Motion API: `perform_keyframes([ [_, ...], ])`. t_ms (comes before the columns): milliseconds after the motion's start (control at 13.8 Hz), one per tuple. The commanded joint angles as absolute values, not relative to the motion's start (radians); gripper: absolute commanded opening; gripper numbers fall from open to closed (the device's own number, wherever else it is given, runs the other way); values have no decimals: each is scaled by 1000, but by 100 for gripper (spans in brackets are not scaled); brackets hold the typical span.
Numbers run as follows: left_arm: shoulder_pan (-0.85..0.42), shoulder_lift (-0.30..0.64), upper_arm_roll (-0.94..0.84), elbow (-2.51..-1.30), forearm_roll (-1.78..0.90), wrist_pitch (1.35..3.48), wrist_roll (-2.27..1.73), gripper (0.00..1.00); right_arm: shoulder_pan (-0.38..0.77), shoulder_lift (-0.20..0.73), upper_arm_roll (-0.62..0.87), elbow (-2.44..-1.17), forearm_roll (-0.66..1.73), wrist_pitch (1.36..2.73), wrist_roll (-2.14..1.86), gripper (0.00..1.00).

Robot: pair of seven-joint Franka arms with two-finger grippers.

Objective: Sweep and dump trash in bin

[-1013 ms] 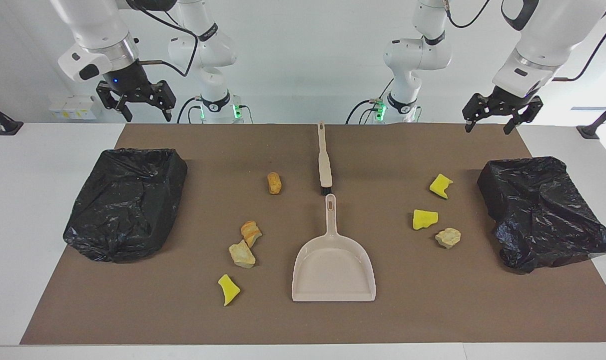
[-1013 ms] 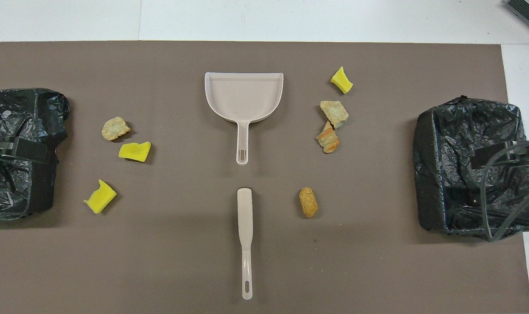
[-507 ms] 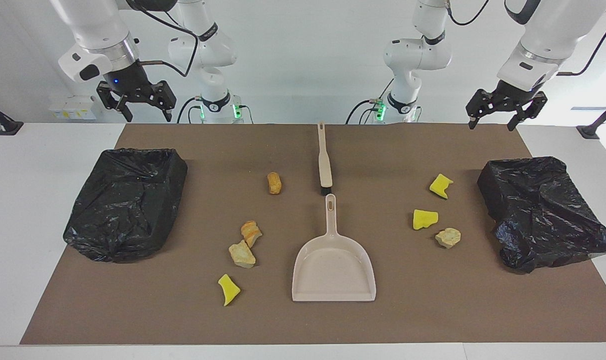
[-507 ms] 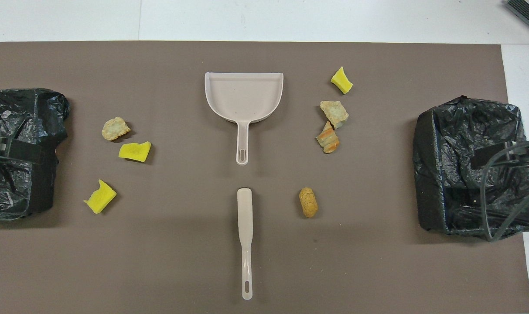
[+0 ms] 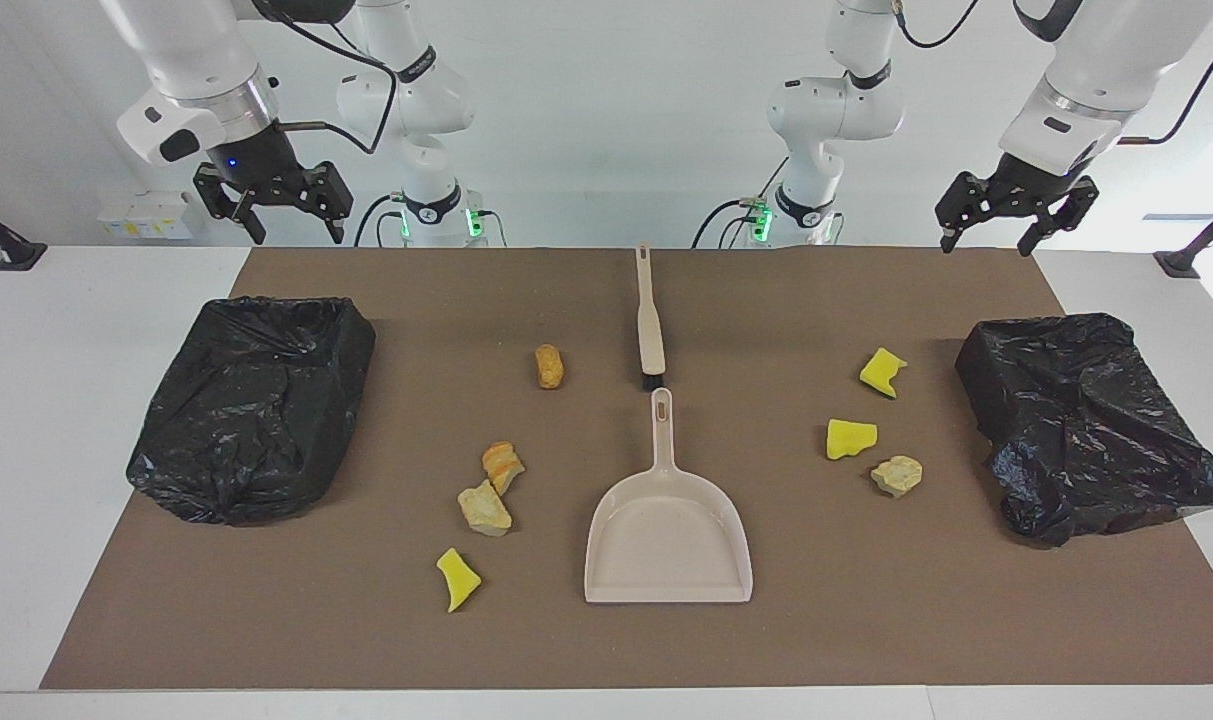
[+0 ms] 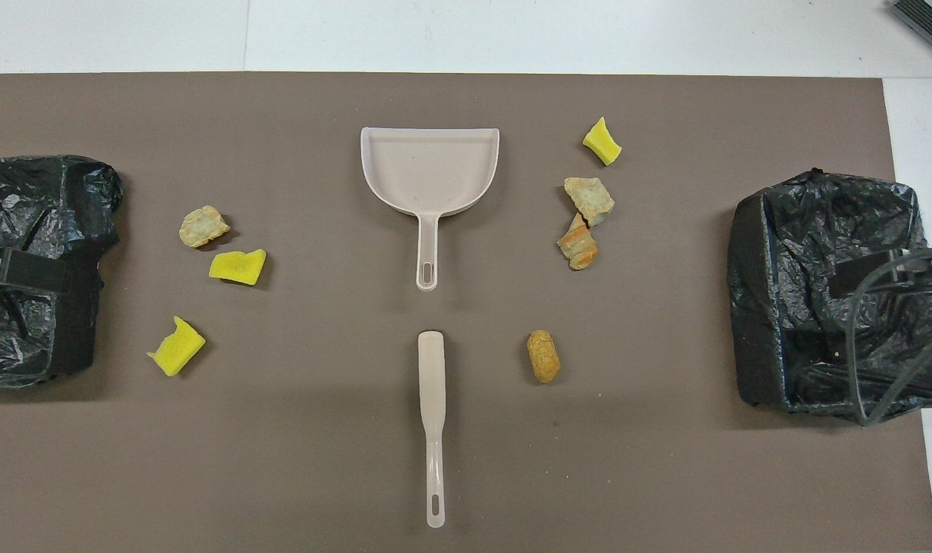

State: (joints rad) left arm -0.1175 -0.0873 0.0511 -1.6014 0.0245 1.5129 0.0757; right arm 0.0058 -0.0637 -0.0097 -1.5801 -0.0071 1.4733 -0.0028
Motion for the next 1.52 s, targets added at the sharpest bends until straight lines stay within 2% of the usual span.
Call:
perform_keyframes([
  [0,-118,-112,46,-1612,18,1477,69,100,-2,-83,-8,-1606,12,1485,12,100],
  [1448,-115,-124,46,-1631,-21,1470,75,100,0,-92,-8,-1620,11,1483,11,100],
])
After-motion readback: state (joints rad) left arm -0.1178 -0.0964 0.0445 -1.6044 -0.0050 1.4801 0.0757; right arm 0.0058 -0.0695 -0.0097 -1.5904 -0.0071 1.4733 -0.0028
